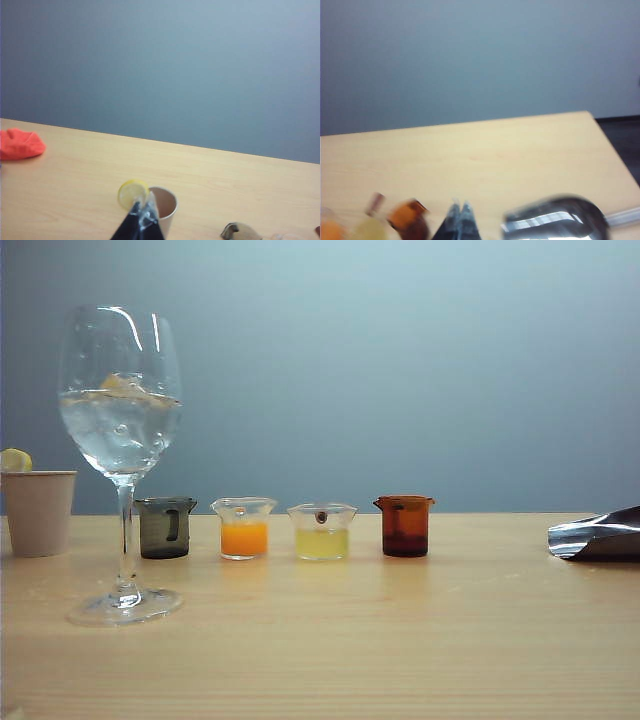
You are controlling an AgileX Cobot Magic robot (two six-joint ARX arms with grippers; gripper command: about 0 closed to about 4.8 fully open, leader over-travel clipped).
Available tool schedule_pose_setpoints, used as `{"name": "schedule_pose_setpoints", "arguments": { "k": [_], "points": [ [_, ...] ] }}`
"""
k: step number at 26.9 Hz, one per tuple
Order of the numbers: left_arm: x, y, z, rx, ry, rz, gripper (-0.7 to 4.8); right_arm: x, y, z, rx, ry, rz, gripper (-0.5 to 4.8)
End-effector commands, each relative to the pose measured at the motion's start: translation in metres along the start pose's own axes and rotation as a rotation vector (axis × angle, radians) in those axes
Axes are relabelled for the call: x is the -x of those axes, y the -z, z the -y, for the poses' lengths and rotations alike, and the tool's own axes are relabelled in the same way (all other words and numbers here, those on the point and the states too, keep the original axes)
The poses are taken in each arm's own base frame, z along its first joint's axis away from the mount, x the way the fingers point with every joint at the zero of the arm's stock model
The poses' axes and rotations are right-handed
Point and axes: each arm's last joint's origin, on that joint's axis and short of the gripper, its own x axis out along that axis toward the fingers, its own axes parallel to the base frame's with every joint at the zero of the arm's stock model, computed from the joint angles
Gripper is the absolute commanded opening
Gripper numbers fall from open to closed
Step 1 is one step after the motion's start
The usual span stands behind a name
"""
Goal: Pick up the second measuring cup from the left, pour the orange juice inside into the goblet, and finally put the measuring cup back in its original place.
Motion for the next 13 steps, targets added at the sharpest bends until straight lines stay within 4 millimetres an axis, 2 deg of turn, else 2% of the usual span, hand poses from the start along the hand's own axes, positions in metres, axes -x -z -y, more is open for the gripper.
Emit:
{"name": "schedule_pose_setpoints", "arguments": {
  "k": [1,4,7,10,13],
  "points": [
    [-0.009,-0.024,0.003,0.006,0.034,0.016,-0.06,-0.022,-0.022,-0.016,0.024,-0.051,-0.005,-0.06],
    [-0.019,-0.038,0.007,0.004,0.074,0.004,-0.06,-0.044,-0.025,-0.035,0.022,-0.149,0.0,-0.05],
    [-0.03,-0.05,0.015,-0.009,0.13,-0.01,-0.06,-0.061,-0.017,-0.053,0.02,-0.232,-0.006,-0.05],
    [-0.041,-0.062,0.033,-0.071,0.253,-0.02,-0.06,-0.086,0.008,-0.083,0.043,-0.333,-0.095,-0.05],
    [-0.045,-0.062,0.043,-0.08,0.298,-0.034,-0.06,-0.101,0.029,-0.101,0.057,-0.388,-0.152,-0.05]
  ]
}}
